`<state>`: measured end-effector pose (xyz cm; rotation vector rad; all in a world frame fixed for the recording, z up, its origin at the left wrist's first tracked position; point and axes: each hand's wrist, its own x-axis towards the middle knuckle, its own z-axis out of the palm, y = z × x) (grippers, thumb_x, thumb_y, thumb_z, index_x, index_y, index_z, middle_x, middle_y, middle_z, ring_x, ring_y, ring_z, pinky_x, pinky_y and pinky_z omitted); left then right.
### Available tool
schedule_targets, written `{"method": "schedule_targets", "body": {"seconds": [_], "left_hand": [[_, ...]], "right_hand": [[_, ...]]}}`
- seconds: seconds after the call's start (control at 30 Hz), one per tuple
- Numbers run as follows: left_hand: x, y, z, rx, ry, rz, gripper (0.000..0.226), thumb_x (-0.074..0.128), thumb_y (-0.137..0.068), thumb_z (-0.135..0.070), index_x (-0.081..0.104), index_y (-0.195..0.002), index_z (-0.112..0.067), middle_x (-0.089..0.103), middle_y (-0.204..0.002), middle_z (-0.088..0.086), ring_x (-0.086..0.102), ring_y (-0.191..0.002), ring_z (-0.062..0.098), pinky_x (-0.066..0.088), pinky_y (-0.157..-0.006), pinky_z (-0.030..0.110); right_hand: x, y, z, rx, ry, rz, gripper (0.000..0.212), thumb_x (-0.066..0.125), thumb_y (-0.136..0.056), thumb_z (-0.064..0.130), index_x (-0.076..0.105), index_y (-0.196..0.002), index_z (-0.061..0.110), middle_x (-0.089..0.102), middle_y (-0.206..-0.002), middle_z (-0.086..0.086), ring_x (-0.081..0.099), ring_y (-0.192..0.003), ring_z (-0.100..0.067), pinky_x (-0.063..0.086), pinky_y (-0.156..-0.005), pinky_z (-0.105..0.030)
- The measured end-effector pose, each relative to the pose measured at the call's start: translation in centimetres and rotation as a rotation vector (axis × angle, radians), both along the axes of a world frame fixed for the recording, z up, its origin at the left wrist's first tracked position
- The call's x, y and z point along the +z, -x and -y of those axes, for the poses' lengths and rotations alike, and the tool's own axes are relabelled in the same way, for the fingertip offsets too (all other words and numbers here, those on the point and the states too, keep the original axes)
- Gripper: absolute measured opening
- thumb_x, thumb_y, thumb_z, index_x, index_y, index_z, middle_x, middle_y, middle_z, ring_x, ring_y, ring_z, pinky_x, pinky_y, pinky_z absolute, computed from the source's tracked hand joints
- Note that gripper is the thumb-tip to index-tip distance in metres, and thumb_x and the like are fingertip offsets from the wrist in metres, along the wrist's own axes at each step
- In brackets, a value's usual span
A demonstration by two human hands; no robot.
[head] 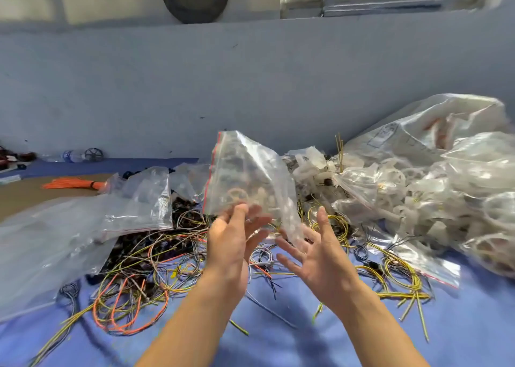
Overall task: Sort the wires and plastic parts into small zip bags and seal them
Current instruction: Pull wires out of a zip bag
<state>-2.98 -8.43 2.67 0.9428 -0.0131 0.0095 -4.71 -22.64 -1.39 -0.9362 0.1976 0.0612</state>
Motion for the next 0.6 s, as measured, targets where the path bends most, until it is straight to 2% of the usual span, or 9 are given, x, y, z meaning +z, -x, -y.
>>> {"method": "schedule_targets", "body": {"seconds": [0.07,0.13,0.2,0.3,0.37,0.43,0.5,0.53,0.6], "left_hand": [[-2.8,0.4,0.3,-0.087,-0.034,-0.137,0.007,0.055,-0.095,-0.013,0.06,-0.089,-0.014,0.068,-0.075,0.003,0.068,-0.066,0.016,0.054,-0.053,0.022],[-5.1,0.6,0.0,-0.157,-0.11,-0.225,0.009,0.057,-0.093,-0.011,0.062,-0.085,-0.012,0.066,-0.073,0.004,0.064,-0.067,0.017,0.055,-0.054,0.023],[-6.5,0.5,-0.7,-0.186,-0.137,-0.252,0.009,0.058,-0.092,-0.009,0.063,-0.084,-0.011,0.063,-0.076,0.007,0.062,-0.068,0.018,0.057,-0.056,0.025],[-7.2,-0.1,-2.1,-0.192,-0.085,-0.263,0.009,0.061,-0.092,-0.015,0.066,-0.092,-0.008,0.065,-0.078,0.008,0.064,-0.066,0.018,0.058,-0.063,0.029],[-7.7,-0.5,-2.5,-0.222,-0.145,-0.289,0.011,0.062,-0.091,-0.015,0.068,-0.094,-0.007,0.067,-0.078,0.008,0.065,-0.065,0.016,0.058,-0.062,0.027],[-8.3,-0.7,-2.3,-0.26,-0.297,-0.301,0.014,0.061,-0.092,-0.015,0.068,-0.099,-0.005,0.067,-0.081,0.008,0.065,-0.066,0.017,0.058,-0.058,0.025],[-8.5,-0.8,-1.5,-0.3,-0.435,-0.286,0.016,0.059,-0.094,-0.012,0.064,-0.107,-0.004,0.064,-0.087,0.009,0.062,-0.062,0.017,0.055,-0.053,0.024],[-8.5,-0.8,-1.0,-0.317,-0.491,-0.267,0.017,0.058,-0.094,-0.009,0.063,-0.109,-0.003,0.063,-0.085,0.01,0.059,-0.058,0.016,0.054,-0.051,0.024],[-8.5,-0.9,-0.2,-0.337,-0.591,-0.22,0.017,0.056,-0.093,-0.003,0.061,-0.109,0.001,0.06,-0.077,0.01,0.053,-0.051,0.016,0.052,-0.046,0.024]], "right_hand": [[-0.4,0.1,1.5,-0.059,0.008,-0.01,0.05,0.057,-0.089,0.055,0.066,-0.12,0.018,0.073,-0.112,-0.002,0.07,-0.092,-0.018,0.056,-0.082,-0.036],[-1.0,0.4,3.2,-0.173,0.087,-0.034,0.03,0.066,-0.089,0.036,0.07,-0.111,0.016,0.075,-0.096,0.0,0.068,-0.079,-0.016,0.055,-0.071,-0.032],[-1.6,1.0,5.0,-0.276,0.329,-0.053,0.015,0.066,-0.092,0.026,0.071,-0.1,0.015,0.069,-0.075,0.005,0.061,-0.062,-0.009,0.051,-0.065,-0.029],[-2.4,2.1,7.6,-0.392,0.627,-0.073,0.011,0.063,-0.094,0.022,0.073,-0.093,0.018,0.063,-0.062,0.01,0.052,-0.045,-0.002,0.048,-0.055,-0.025],[-2.9,3.1,8.8,-0.433,0.761,-0.064,0.011,0.062,-0.095,0.022,0.073,-0.091,0.023,0.069,-0.075,0.009,0.057,-0.054,-0.001,0.048,-0.05,-0.022],[-3.5,3.9,10.0,-0.441,0.94,-0.073,0.012,0.061,-0.095,0.026,0.073,-0.097,0.025,0.069,-0.082,0.009,0.06,-0.069,-0.005,0.049,-0.058,-0.027],[-3.7,4.6,10.9,-0.424,1.104,-0.096,0.017,0.061,-0.094,0.026,0.071,-0.107,0.021,0.065,-0.076,0.009,0.058,-0.07,-0.012,0.047,-0.069,-0.033],[-3.9,4.9,11.1,-0.43,1.197,-0.137,0.025,0.061,-0.093,0.025,0.066,-0.117,0.019,0.065,-0.084,0.004,0.059,-0.078,-0.018,0.046,-0.076,-0.036],[-4.3,5.2,11.3,-0.569,1.465,-0.228,0.05,0.062,-0.091,0.025,0.049,-0.138,0.014,0.058,-0.119,-0.013,0.054,-0.111,-0.032,0.04,-0.095,-0.044]]}}
